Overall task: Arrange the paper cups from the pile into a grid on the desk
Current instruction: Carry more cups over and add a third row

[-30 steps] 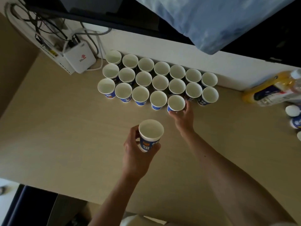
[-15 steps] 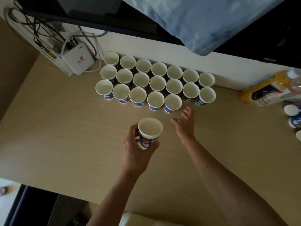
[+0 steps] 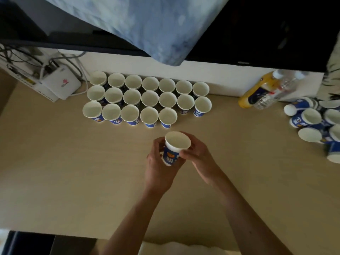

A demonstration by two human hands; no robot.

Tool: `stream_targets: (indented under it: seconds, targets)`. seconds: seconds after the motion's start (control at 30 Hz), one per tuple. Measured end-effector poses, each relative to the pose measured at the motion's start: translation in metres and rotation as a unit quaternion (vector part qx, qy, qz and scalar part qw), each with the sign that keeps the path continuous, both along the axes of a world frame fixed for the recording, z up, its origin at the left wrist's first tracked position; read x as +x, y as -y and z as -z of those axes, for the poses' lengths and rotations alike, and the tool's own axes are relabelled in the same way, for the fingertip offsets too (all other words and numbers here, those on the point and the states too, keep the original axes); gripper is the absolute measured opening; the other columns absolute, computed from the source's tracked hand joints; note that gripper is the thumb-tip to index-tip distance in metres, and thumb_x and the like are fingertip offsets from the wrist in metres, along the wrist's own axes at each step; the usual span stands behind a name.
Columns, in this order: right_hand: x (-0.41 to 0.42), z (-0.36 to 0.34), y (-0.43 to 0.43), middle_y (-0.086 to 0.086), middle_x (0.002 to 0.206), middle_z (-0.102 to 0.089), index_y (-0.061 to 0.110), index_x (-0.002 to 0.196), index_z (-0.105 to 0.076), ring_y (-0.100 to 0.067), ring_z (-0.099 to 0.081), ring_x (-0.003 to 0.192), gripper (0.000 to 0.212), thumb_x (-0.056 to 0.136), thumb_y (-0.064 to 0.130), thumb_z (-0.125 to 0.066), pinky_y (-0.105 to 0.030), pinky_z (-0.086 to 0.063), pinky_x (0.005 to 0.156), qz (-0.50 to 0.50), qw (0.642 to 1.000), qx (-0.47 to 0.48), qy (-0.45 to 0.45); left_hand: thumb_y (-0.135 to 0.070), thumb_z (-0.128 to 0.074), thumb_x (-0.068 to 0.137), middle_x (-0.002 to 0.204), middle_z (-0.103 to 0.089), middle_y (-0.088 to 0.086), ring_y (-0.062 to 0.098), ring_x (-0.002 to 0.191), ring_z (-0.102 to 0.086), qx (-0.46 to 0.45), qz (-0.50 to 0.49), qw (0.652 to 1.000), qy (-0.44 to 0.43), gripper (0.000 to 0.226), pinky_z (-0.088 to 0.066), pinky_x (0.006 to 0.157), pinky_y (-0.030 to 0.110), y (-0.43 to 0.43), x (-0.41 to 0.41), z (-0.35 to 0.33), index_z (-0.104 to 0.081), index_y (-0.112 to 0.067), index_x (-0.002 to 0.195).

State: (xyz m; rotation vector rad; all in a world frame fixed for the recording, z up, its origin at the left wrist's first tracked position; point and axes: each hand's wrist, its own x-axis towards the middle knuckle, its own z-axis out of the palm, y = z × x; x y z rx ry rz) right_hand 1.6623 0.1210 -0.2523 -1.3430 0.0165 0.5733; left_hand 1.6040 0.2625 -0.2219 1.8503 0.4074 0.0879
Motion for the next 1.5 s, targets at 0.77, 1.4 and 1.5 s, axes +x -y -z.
stream_targets:
  seconds: [0.77, 1.4, 1.5]
  targets:
    - [0.074, 0.075, -0.015, 0.012, 0.111, -0.065, 0.020, 0.126, -0.058, 0.007, -0.060, 0.096, 0.066, 0.068, 0.012, -0.087, -0.015, -0.047, 0.084, 0.193, 0.942, -0.269, 0.062, -0.022, -0.086, 0.076, 0.120, -0.062, -0.014, 0.007, 0.111, -0.059, 0.049, -0.036, 0.995, -0.080, 0.057, -0.051, 0.092, 0.034, -0.019, -0.032, 0.024, -0.054, -0.026, 0.124]
    - [0.072, 0.088, -0.023, 0.001, 0.137, -0.057, 0.014, 0.141, -0.045, -0.004, -0.056, 0.124, 0.075, 0.075, -0.003, -0.076, -0.029, -0.051, 0.100, 0.217, 0.939, -0.265, 0.010, -0.022, -0.084, 0.078, 0.118, -0.064, -0.015, 0.005, 0.110, -0.060, 0.043, -0.037, 0.995, -0.086, 0.053, -0.049, 0.087, 0.026, -0.050, -0.039, 0.025, -0.056, -0.027, 0.122]
    - [0.051, 0.080, -0.017, -0.006, 0.144, -0.050, 0.013, 0.145, -0.039, -0.018, -0.051, 0.132, 0.078, 0.078, 0.000, -0.077, -0.037, -0.046, 0.107, 0.246, 0.930, -0.274, -0.018, -0.022, -0.084, 0.078, 0.118, -0.064, -0.015, 0.004, 0.110, -0.060, 0.028, -0.015, 0.996, -0.081, 0.052, -0.049, 0.087, 0.026, -0.049, -0.039, 0.025, -0.056, -0.026, 0.122]
